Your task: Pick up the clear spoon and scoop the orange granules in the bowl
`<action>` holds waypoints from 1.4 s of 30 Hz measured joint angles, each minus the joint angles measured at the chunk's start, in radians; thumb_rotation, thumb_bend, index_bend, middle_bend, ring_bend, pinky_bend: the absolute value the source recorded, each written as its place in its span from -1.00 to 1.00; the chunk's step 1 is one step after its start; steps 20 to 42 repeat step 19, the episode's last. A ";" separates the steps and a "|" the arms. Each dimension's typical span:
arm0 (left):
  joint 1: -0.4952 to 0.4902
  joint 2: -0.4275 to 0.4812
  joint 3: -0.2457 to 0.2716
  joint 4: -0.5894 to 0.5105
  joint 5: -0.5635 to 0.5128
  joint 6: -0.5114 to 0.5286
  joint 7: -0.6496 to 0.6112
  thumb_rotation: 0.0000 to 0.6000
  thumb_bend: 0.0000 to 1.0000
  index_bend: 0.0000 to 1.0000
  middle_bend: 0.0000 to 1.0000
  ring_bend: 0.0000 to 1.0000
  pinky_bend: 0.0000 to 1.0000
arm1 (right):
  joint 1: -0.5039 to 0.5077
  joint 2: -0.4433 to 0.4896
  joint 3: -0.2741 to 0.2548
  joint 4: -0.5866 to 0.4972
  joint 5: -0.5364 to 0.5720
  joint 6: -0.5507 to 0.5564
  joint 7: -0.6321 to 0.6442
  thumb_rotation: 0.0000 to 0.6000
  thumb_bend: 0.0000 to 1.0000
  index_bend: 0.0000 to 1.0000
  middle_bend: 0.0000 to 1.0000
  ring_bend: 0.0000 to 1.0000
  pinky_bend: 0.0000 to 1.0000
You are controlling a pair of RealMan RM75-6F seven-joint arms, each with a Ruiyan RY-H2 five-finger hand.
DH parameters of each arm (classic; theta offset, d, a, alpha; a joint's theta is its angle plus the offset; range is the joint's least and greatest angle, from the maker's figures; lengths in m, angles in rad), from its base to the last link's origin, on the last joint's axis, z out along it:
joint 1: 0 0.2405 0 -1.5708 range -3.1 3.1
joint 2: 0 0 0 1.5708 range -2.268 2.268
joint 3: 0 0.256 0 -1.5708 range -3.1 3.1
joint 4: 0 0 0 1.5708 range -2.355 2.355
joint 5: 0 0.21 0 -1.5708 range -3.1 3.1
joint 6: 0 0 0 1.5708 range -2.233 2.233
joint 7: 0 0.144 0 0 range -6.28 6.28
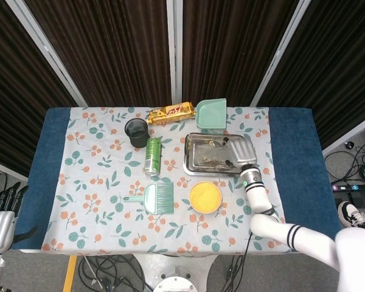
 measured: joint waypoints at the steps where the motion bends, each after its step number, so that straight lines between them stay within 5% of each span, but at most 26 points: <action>1: -0.002 0.000 -0.001 0.001 0.001 0.000 -0.001 1.00 -0.94 -0.79 -0.87 -0.86 -0.81 | -0.029 0.041 -0.013 -0.061 -0.034 0.027 0.019 1.00 -0.45 -0.18 0.48 0.53 0.76; 6: -0.011 -0.005 -0.004 0.004 0.008 -0.005 -0.005 1.00 -0.94 -0.79 -0.87 -0.86 -0.81 | -0.179 0.204 -0.094 -0.268 -0.230 0.188 0.110 1.00 -0.39 -0.21 -0.08 -0.17 0.05; 12: -0.025 -0.012 -0.007 0.006 0.014 -0.017 -0.006 1.00 -0.94 -0.79 -0.87 -0.86 -0.81 | -0.385 0.347 -0.229 -0.377 -0.494 0.431 0.260 1.00 -0.41 -0.45 -0.40 -0.59 -0.31; 19: -0.040 -0.019 -0.011 0.005 0.022 -0.024 0.000 1.00 -0.94 -0.79 -0.87 -0.86 -0.81 | -0.632 0.399 -0.358 -0.387 -0.689 0.723 0.431 1.00 -0.42 -0.56 -0.47 -0.70 -0.47; 42: -0.040 -0.019 -0.011 0.005 0.022 -0.024 0.000 1.00 -0.94 -0.79 -0.87 -0.86 -0.81 | -0.632 0.399 -0.358 -0.387 -0.689 0.723 0.431 1.00 -0.42 -0.56 -0.47 -0.70 -0.47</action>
